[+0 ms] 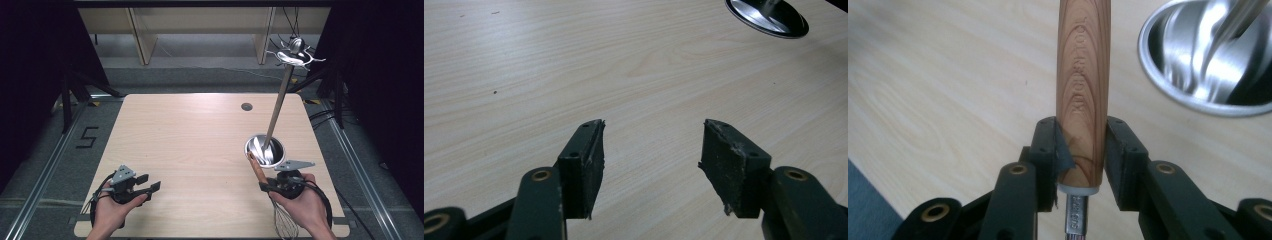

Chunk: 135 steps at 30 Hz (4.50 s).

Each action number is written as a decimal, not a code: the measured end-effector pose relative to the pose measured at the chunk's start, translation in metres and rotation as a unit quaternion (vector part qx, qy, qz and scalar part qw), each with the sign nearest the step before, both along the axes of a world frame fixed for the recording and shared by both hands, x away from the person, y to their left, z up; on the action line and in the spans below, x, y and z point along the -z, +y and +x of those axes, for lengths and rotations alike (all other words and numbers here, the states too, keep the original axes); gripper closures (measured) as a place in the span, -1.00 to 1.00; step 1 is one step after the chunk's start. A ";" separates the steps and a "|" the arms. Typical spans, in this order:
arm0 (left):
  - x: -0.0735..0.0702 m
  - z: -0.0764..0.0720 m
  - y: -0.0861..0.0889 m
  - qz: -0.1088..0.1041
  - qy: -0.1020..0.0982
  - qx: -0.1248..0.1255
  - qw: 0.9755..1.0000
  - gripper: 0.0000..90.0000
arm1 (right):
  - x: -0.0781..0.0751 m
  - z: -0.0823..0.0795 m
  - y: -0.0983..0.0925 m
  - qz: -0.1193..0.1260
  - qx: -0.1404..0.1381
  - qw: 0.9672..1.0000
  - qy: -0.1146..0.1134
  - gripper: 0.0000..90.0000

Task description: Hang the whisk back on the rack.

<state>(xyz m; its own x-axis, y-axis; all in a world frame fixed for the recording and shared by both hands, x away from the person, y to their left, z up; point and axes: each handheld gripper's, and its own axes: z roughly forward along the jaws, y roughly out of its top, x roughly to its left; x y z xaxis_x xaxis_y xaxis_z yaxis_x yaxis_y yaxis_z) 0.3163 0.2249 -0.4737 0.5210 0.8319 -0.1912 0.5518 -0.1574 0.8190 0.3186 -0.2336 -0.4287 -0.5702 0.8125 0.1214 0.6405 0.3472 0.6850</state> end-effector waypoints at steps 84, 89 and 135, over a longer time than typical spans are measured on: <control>-0.002 0.000 0.003 -0.001 -0.010 -0.002 1.000 -0.08 | -0.074 -0.013 -0.037 0.099 0.101 0.969 -0.202 0.55; -0.001 0.000 0.003 -0.001 -0.008 -0.004 1.000 -0.08 | -0.079 -0.014 -0.037 0.109 0.111 0.968 -0.197 0.55; -0.002 0.000 0.004 -0.005 -0.009 -0.013 1.000 -0.08 | -0.104 -0.008 -0.040 0.117 0.114 0.960 -0.229 0.55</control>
